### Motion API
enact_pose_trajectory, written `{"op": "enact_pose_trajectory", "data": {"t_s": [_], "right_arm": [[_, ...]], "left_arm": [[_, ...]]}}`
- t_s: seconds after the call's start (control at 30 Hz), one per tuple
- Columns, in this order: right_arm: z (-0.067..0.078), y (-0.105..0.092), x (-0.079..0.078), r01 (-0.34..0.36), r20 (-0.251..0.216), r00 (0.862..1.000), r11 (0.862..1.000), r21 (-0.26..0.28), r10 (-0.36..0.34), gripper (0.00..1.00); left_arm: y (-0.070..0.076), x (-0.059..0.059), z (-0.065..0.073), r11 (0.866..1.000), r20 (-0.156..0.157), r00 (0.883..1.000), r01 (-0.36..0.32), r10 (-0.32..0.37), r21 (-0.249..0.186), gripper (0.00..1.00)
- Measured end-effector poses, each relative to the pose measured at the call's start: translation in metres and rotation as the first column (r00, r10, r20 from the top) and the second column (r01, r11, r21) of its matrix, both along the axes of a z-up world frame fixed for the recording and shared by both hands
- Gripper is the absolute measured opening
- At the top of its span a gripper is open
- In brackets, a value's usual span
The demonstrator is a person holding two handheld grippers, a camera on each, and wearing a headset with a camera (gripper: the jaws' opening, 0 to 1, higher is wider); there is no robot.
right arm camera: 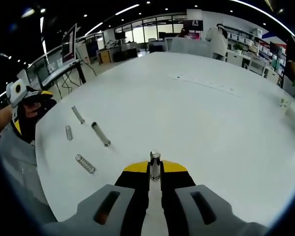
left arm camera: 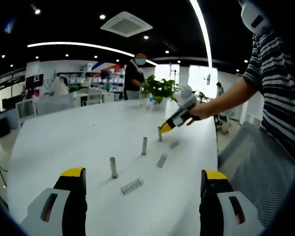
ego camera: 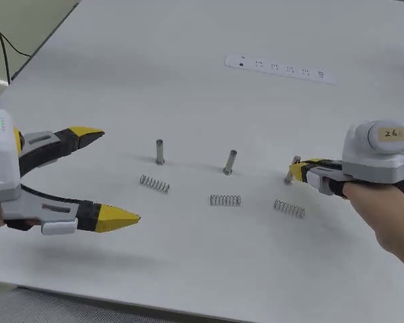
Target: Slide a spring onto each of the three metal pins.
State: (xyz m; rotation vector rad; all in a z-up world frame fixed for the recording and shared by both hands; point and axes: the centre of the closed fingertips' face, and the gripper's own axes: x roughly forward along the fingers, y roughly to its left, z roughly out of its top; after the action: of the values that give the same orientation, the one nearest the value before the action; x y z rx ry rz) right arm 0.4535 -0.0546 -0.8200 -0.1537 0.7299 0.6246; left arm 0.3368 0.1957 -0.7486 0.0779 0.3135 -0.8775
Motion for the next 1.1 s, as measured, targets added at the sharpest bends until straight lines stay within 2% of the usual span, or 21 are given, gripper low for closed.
{"op": "enact_pose_trajectory", "data": {"t_s": [0.33,0.63,1.0,1.1], "right_arm": [[0.0006,-0.001,-0.0035,0.001,0.01,1.0,1.0,0.001,-0.001,0.05],[0.0001,-0.0007,-0.0045,-0.014,0.023,1.0,1.0,-0.02,0.014,0.05],[0.0022,0.0002,-0.0053,-0.009,0.033,0.999,1.0,-0.007,0.009,0.06],[0.0042,0.0007,-0.0043,-0.001,0.032,0.999,1.0,0.006,0.001,0.1]], "left_arm": [[0.0007,-0.0002,0.0006,1.0,0.001,1.0,-0.004,0.004,-0.004,0.93],[0.001,-0.0002,0.0011,1.0,0.002,1.0,-0.002,0.002,-0.006,0.94],[0.0006,-0.001,0.0012,1.0,0.002,1.0,-0.001,0.001,-0.004,0.93],[0.0003,-0.0014,0.0016,1.0,0.002,1.0,-0.001,0.001,-0.006,0.94]]}}
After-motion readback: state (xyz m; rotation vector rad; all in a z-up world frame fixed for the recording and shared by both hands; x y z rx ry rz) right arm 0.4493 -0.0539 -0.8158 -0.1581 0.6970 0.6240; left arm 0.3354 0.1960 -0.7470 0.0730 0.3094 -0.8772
